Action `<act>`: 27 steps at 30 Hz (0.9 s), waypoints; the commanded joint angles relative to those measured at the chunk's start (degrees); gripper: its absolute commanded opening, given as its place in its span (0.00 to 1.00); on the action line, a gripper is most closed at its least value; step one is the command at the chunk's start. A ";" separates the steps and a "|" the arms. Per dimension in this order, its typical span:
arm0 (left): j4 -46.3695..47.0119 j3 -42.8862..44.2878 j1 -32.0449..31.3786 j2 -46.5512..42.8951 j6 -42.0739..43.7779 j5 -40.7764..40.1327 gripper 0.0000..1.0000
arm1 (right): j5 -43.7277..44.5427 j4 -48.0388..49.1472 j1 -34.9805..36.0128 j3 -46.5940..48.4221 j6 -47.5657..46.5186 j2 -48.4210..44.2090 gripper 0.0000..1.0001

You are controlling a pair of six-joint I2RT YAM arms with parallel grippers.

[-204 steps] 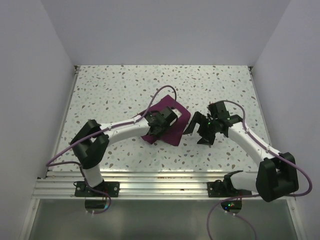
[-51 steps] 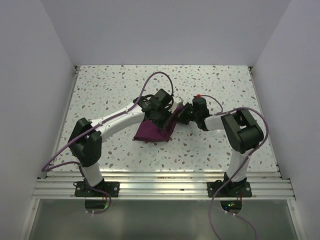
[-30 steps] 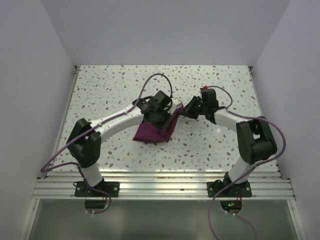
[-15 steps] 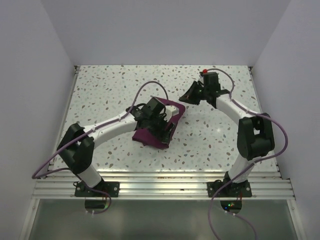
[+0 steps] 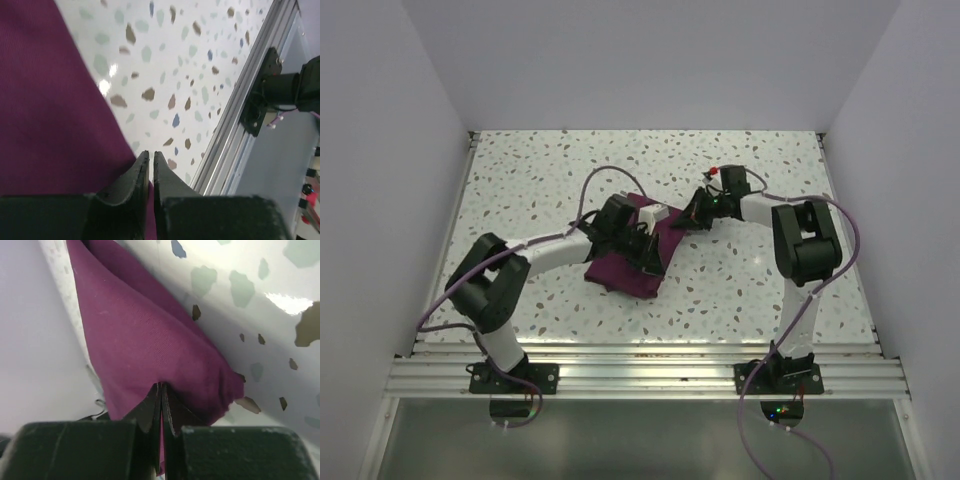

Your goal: Prepare the surgical pack

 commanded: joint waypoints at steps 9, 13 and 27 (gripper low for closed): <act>-2.31 -6.63 0.27 -0.65 4.38 -1.53 0.09 | -2.83 -3.50 -4.54 2.59 -3.84 -1.05 0.00; -4.89 -3.90 0.27 -5.59 3.16 -1.88 0.21 | -4.75 -6.08 -4.45 2.34 -4.90 -7.03 0.00; 4.01 -8.91 0.62 6.60 -0.11 -0.20 0.29 | -7.13 7.90 -6.20 -8.92 -3.14 2.09 0.00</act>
